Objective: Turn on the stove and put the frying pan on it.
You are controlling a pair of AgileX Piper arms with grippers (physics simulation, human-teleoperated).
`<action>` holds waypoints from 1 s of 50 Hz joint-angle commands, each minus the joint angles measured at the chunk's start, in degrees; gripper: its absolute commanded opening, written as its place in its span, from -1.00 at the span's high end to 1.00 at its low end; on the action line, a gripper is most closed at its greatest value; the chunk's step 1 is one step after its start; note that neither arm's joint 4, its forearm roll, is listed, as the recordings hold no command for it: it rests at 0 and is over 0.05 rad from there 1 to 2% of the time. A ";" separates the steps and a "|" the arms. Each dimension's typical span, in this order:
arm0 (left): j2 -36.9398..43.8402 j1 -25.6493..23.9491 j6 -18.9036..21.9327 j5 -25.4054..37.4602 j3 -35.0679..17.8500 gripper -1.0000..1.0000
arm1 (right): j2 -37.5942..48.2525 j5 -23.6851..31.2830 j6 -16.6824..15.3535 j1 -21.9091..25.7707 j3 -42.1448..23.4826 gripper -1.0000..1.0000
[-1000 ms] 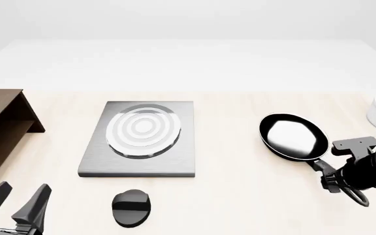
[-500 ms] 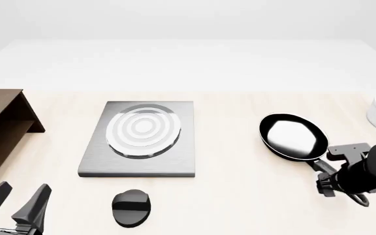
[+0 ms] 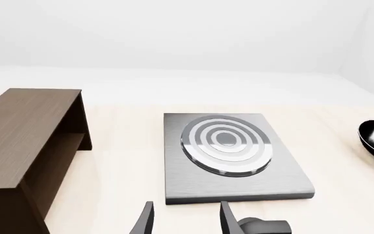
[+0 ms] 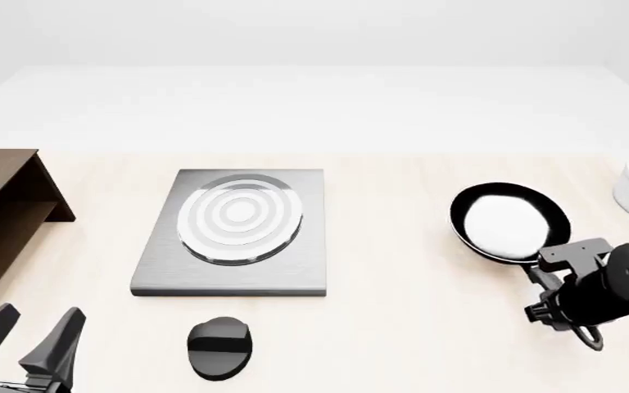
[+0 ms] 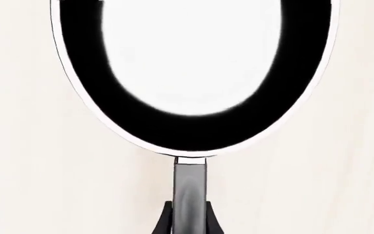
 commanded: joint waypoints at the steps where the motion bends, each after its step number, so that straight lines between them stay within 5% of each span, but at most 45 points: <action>1: 0.00 0.02 0.00 -0.12 0.00 -1.00 | -4.10 2.35 0.38 -0.18 -0.76 1.00; 11: 0.00 -0.08 0.37 -0.37 -0.01 -1.00 | -8.46 5.48 0.87 1.17 -1.50 1.00; 22: 0.00 -0.08 0.36 -0.40 0.00 -1.00 | -11.10 8.37 -2.17 -0.23 -2.93 1.00; 35: 0.00 -0.12 0.41 -0.56 0.00 -1.00 | -14.33 13.07 -1.48 3.83 -5.51 1.00; 42: 0.00 -0.14 0.40 -0.66 0.00 -1.00 | -13.82 14.03 -0.66 7.23 -6.76 1.00; 49: 0.00 -0.13 0.54 -0.62 0.00 -1.00 | -13.31 15.27 2.78 12.95 -8.96 1.00; 50: 0.00 -0.14 0.51 -0.59 0.00 -1.00 | -13.52 15.66 5.36 15.48 -9.55 1.00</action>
